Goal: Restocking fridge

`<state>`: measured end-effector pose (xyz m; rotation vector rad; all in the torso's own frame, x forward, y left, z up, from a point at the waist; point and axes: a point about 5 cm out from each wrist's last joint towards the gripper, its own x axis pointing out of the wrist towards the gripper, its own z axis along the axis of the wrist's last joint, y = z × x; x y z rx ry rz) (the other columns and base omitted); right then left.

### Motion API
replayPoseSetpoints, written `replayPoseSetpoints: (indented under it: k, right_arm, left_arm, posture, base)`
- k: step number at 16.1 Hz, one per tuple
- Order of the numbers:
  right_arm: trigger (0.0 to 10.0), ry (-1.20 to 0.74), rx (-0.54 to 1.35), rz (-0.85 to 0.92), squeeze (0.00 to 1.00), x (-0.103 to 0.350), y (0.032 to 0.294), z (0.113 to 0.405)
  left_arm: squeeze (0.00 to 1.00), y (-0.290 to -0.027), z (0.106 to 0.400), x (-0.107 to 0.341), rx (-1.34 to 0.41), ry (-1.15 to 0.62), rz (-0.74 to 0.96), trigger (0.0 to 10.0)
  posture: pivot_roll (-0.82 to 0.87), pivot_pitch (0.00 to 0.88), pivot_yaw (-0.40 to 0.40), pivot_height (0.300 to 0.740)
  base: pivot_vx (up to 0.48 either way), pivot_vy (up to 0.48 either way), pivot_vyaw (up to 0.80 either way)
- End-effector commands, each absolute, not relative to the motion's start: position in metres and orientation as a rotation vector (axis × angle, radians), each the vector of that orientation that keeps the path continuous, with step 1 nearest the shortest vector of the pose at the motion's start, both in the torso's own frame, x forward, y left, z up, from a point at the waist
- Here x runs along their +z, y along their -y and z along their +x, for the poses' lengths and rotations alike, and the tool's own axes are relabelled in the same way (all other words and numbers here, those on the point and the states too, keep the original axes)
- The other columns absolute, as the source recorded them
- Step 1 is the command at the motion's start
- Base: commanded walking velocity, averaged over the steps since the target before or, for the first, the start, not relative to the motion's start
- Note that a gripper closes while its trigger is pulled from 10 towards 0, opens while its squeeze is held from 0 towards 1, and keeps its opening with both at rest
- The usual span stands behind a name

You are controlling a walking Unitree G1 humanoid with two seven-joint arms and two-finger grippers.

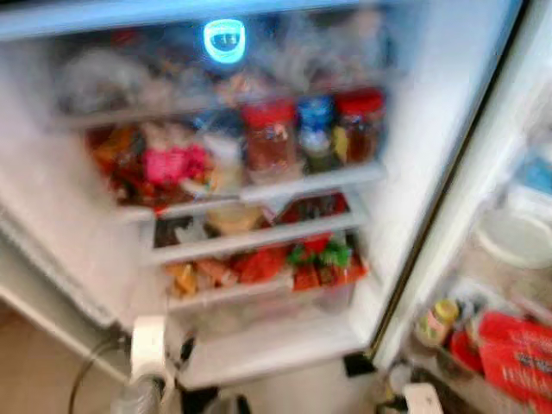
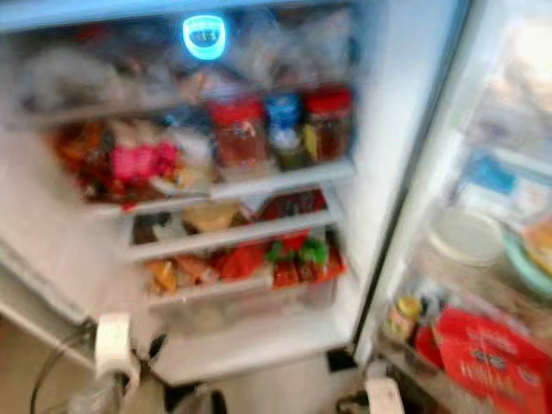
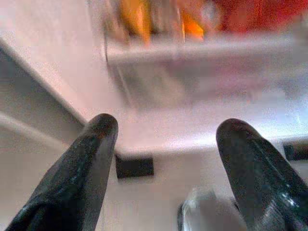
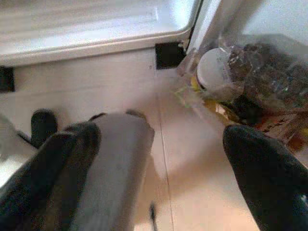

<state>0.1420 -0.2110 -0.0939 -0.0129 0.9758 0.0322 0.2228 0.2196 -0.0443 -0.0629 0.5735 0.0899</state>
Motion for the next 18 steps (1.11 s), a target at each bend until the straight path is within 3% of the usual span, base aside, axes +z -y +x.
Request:
replayPoseSetpoints:
  k: [1, 12, 18]
  right_arm:
    - [10.0, -1.051, 0.045, -0.003, 0.0, -0.102, 0.205, 0.125]
    - [10.0, -1.057, 0.045, 0.009, 0.0, -0.103, 0.199, 0.124]
    - [10.0, -1.062, 0.047, 0.008, 0.0, -0.104, 0.2, 0.123]
  left_arm:
    - [0.0, -0.221, 0.224, -0.044, 0.097, -0.584, -0.063, 10.0]
    - [0.0, -0.227, 0.195, -0.067, 0.125, -0.773, -0.064, 10.0]
    - [0.0, -0.259, 0.15, -0.08, 0.184, -0.924, -0.061, 10.0]
  posture:
    - [-0.17, 0.0, 0.063, 0.653]
    - [-0.18, 0.0, 0.083, 0.653]
    - [-0.17, 0.0, 0.076, 0.653]
  base:
    - [-0.255, 0.0, 0.0]
    - [-0.265, 0.0, 0.0]
    - [-0.223, 0.0, 0.0]
